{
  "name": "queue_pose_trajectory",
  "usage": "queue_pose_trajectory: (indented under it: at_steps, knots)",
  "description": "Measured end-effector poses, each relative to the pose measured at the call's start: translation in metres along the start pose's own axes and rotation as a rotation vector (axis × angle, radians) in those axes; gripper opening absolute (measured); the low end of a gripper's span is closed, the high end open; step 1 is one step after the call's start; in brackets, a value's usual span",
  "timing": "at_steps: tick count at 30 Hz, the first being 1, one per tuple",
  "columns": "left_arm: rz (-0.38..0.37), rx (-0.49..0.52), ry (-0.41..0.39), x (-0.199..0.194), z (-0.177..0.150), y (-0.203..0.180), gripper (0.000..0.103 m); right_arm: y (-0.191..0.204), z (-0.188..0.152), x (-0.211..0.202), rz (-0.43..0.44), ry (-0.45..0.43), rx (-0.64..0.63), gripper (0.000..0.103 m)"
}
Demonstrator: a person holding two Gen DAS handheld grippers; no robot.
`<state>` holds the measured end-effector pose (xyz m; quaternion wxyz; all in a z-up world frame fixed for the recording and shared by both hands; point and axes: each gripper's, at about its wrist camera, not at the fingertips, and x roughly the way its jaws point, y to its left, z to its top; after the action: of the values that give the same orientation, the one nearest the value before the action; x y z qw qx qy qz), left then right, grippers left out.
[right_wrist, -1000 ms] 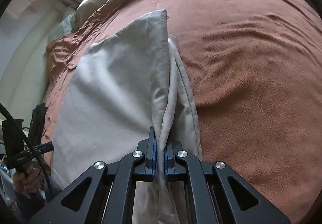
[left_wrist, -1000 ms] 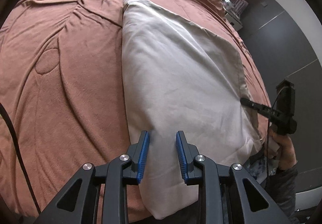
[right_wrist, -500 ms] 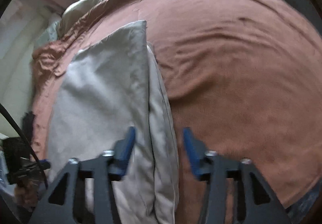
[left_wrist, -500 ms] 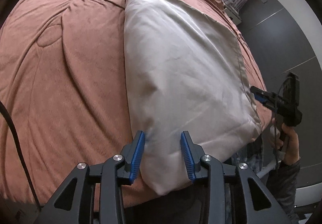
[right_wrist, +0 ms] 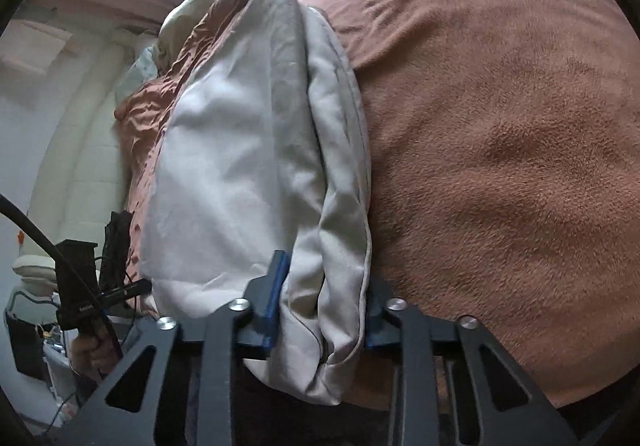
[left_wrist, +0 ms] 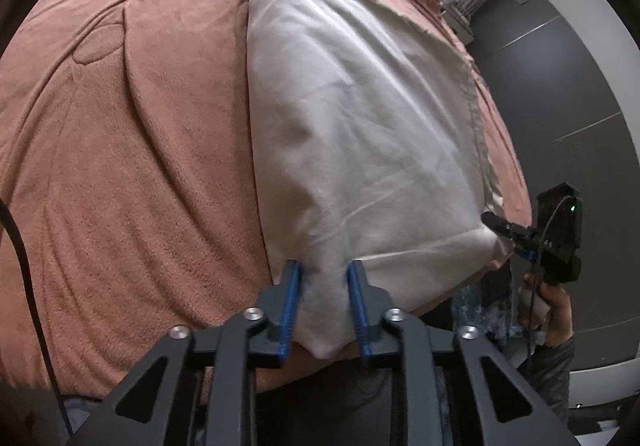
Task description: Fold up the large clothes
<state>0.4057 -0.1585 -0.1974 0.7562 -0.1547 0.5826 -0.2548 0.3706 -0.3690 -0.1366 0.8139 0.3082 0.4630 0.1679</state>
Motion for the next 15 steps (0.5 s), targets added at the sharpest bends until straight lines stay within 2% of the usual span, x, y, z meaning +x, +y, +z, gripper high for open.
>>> queue_pose_trajectory:
  at_steps: [4, 9, 13, 15]
  knots:
    - [0.000, 0.020, -0.023, -0.019, 0.002, 0.004, 0.016, 0.016, -0.012, -0.002, 0.020, -0.001, -0.022, 0.020]
    - [0.017, 0.050, -0.027, -0.042, 0.001, 0.013, 0.015, 0.022, -0.025, 0.012, 0.075, 0.032, -0.052, 0.020]
    - [0.036, 0.087, 0.003, -0.055, -0.010, 0.018, 0.015, 0.027, -0.040, 0.025, 0.106, 0.096, -0.074, 0.020]
    - [0.032, 0.092, 0.034, -0.055, -0.009, 0.021, 0.019, 0.023, -0.025, 0.035, 0.076, 0.119, -0.067, 0.024]
